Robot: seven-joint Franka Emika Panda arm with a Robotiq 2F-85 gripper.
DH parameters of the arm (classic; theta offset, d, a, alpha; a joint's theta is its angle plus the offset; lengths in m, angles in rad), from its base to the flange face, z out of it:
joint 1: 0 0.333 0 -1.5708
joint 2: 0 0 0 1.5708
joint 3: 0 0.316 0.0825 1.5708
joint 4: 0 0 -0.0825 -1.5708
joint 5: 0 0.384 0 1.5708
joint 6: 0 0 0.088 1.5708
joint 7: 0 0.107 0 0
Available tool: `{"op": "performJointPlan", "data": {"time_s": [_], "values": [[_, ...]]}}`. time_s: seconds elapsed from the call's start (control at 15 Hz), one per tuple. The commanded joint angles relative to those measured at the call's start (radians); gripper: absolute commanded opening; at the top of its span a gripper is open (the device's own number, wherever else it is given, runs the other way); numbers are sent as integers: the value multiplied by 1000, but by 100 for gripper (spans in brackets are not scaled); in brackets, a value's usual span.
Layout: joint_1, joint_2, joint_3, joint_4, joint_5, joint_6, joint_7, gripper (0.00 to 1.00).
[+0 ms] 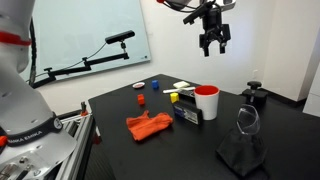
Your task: Rotate the black object on the left.
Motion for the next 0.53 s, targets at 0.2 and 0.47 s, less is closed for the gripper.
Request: {"op": "performJointPlan", "data": {"time_s": [0.2, 0.47], "values": [[-32, -257, 53, -413, 16, 144, 24, 100], [-46, -360, 58, -599, 28, 228, 34, 100]]}}
